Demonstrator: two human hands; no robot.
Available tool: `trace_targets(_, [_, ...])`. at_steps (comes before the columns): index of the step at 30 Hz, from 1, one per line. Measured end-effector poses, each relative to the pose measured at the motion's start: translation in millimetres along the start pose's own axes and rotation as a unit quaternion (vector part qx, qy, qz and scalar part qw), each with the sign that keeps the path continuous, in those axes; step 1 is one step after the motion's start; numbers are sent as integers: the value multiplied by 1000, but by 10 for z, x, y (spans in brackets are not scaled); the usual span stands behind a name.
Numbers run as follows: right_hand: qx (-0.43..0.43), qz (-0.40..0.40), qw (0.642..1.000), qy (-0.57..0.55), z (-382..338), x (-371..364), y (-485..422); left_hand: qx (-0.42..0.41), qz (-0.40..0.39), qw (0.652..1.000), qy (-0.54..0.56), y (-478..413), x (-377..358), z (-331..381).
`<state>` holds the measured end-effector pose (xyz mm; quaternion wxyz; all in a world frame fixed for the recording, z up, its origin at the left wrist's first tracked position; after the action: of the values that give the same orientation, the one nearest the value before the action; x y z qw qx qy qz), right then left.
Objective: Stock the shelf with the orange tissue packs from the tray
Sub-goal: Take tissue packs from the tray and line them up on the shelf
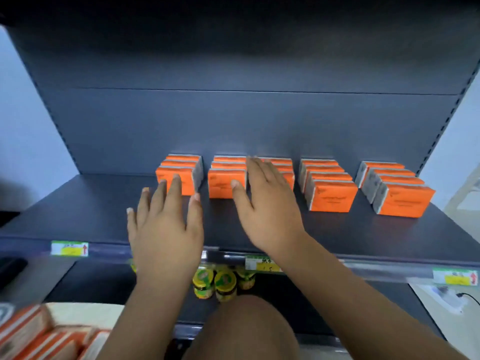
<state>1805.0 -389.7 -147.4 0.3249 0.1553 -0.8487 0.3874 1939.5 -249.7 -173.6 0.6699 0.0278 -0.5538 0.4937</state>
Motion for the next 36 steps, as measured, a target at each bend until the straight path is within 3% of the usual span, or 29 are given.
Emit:
trace_targets(8, [129, -194, 971, -57, -1349, -894, 626, 78, 5, 988, -135, 557, 560, -1366])
trace_targets(12, [95, -228, 961, -128, -1733, -1113, 806, 134, -25, 978, -158, 856, 568, -1958])
trace_targets(15, [96, -261, 954, -112, -1923, -1395, 968, 151, -32, 974, -164, 975, 566, -2232])
trace_targets(25, [54, -346, 934, -72, -2024, -2360, 1246, 173, -49, 969, -171, 1224, 386, -2802])
trace_targets(31, [5, -460, 888, -6, -1647, -2840, 1515, 223, -175, 948, -143, 1509, -75, -3015])
trace_targets(36, [-7, -468, 883, 50, -1407, -2998, 1662, 226, -237, 933, -147, 1743, -334, -3095])
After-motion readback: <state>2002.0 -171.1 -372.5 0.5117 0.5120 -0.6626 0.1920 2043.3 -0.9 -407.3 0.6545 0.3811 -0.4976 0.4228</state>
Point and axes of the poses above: each hand's wrist, its own y-axis away from the middle knuckle, its own x-axis out of the back of the hand, z = x × y, the point moved 8 cm from there along -y, towards the middle knuckle, and after that the axes turned 11 degrees about -y, right-handed, at the moved point
